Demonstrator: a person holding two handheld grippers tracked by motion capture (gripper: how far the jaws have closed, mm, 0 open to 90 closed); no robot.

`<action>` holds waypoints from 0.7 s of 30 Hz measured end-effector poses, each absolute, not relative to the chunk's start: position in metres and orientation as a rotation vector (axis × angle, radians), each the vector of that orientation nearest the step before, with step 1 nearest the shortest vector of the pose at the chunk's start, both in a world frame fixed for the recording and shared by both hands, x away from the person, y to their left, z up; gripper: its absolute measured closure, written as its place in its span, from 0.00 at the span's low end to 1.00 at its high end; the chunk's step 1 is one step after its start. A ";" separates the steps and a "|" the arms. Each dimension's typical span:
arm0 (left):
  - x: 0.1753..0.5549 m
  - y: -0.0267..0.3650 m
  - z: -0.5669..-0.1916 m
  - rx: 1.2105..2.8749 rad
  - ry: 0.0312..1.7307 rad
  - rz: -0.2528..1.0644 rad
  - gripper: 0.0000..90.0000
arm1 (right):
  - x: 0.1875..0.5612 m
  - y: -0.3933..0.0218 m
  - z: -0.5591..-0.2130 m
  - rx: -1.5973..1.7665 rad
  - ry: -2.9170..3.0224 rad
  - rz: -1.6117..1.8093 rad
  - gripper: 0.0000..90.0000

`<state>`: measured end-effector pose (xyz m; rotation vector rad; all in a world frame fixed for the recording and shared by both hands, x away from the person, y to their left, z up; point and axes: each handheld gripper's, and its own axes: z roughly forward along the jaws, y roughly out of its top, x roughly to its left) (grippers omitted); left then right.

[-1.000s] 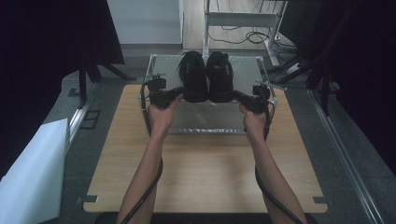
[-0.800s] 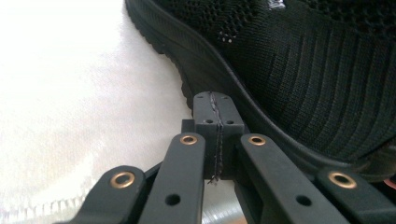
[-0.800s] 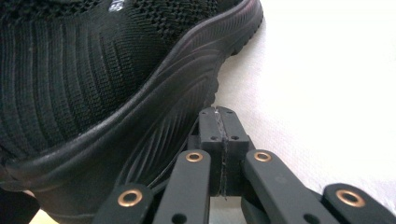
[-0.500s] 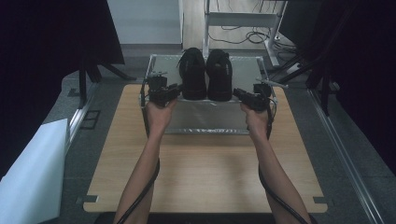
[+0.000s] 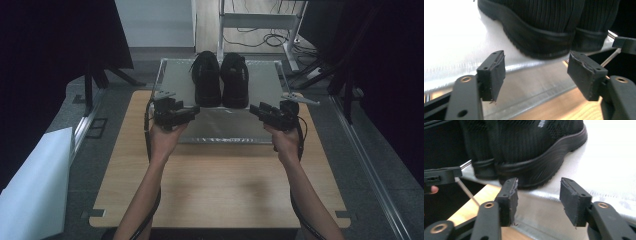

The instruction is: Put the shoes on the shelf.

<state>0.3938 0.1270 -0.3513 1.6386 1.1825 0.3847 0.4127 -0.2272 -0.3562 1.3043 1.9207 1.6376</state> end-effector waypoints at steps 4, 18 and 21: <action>0.381 0.133 -0.359 1.651 1.159 0.343 0.27 | 0.403 -0.232 -0.362 1.277 1.953 1.649 0.46; 0.329 0.151 -0.375 1.683 1.138 0.409 0.16 | 0.360 -0.256 -0.373 1.177 2.016 1.603 0.28; 0.317 0.150 -0.380 1.713 1.124 0.451 0.15 | 0.348 -0.260 -0.377 1.140 2.048 1.563 0.24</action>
